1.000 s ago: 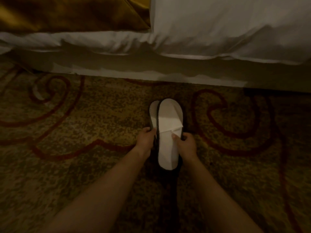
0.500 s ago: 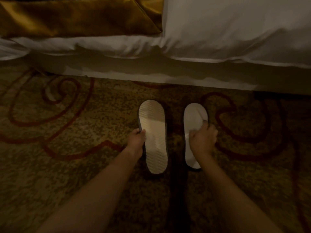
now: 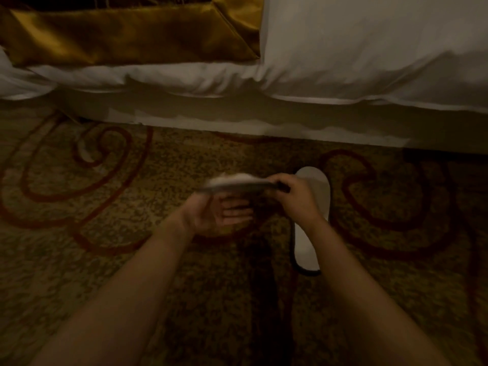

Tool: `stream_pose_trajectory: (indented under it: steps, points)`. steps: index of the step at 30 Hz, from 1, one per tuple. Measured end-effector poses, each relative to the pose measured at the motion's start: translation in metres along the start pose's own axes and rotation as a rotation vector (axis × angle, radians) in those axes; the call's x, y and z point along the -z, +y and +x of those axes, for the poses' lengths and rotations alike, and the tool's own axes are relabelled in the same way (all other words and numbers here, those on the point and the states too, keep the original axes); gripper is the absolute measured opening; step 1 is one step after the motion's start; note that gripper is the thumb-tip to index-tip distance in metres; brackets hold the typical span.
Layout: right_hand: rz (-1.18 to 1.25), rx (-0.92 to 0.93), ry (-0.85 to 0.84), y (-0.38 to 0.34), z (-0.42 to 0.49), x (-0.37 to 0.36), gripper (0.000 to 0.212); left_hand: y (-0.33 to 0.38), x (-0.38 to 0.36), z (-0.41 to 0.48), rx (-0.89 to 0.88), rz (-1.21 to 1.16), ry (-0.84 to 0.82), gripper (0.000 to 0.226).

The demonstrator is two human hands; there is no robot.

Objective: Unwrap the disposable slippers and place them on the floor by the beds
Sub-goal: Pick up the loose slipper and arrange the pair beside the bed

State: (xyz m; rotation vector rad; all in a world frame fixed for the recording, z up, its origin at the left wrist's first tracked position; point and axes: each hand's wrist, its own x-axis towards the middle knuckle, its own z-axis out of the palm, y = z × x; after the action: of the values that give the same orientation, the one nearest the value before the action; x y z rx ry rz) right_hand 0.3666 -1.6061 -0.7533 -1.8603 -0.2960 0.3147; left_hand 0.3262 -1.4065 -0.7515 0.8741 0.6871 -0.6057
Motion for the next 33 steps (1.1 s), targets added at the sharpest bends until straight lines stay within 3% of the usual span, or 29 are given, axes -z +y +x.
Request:
stream_pose_trajectory:
  steps: [3, 5, 7, 9, 11, 12, 14, 16, 19, 22, 29, 31, 33]
  points:
    - [-0.201, 0.062, 0.046, 0.010, -0.003, -0.007, 0.034, 0.011, 0.000, -0.007, 0.032, 0.234, -0.056, 0.030]
    - [-0.302, -0.013, 0.057, 0.021, -0.004, -0.009, 0.037, 0.009, -0.001, -0.001, -0.009, 0.362, 0.025, 0.044]
    - [-0.306, -0.169, 0.084, 0.031, -0.003, -0.012, 0.041, -0.001, -0.003, 0.010, -0.134, 0.339, 0.168, 0.058]
    - [-0.081, -0.423, 0.084, 0.033, -0.002, -0.017, 0.043, -0.014, -0.002, 0.017, -0.232, 0.260, 0.256, 0.063]
    - [0.046, -0.620, 0.019, 0.035, -0.004, -0.029, 0.050, -0.027, 0.003, 0.023, -0.290, 0.265, 0.322, 0.064]
    - [-0.016, -0.649, -0.048, 0.035, -0.006, -0.036, 0.052, -0.034, 0.005, 0.024, -0.300, 0.294, 0.351, 0.064]
    - [-0.233, -0.625, -0.160, 0.033, -0.010, -0.051, 0.051, -0.044, 0.006, 0.023, -0.305, 0.368, 0.390, 0.062]
    - [-0.353, -0.620, -0.155, 0.035, -0.013, -0.067, 0.053, -0.051, 0.006, 0.023, -0.325, 0.499, 0.412, 0.057]
    - [-0.395, -0.634, -0.040, 0.036, -0.017, -0.088, 0.055, -0.052, 0.006, 0.027, -0.352, 0.769, 0.449, 0.052]
    - [-0.421, -0.627, 0.026, 0.036, -0.018, -0.103, 0.053, -0.051, 0.008, 0.031, -0.351, 0.866, 0.454, 0.051]
    - [-0.465, -0.542, 0.012, 0.042, -0.020, -0.103, 0.053, -0.059, 0.016, 0.038, -0.414, 1.113, 0.490, 0.051]
    - [-0.539, -0.529, 0.081, 0.042, -0.019, -0.091, 0.063, -0.058, 0.015, 0.038, -0.444, 1.110, 0.552, 0.053]
    - [-0.720, -0.486, 0.252, 0.046, -0.019, -0.071, 0.077, -0.054, 0.013, 0.036, -0.492, 1.097, 0.571, 0.057]
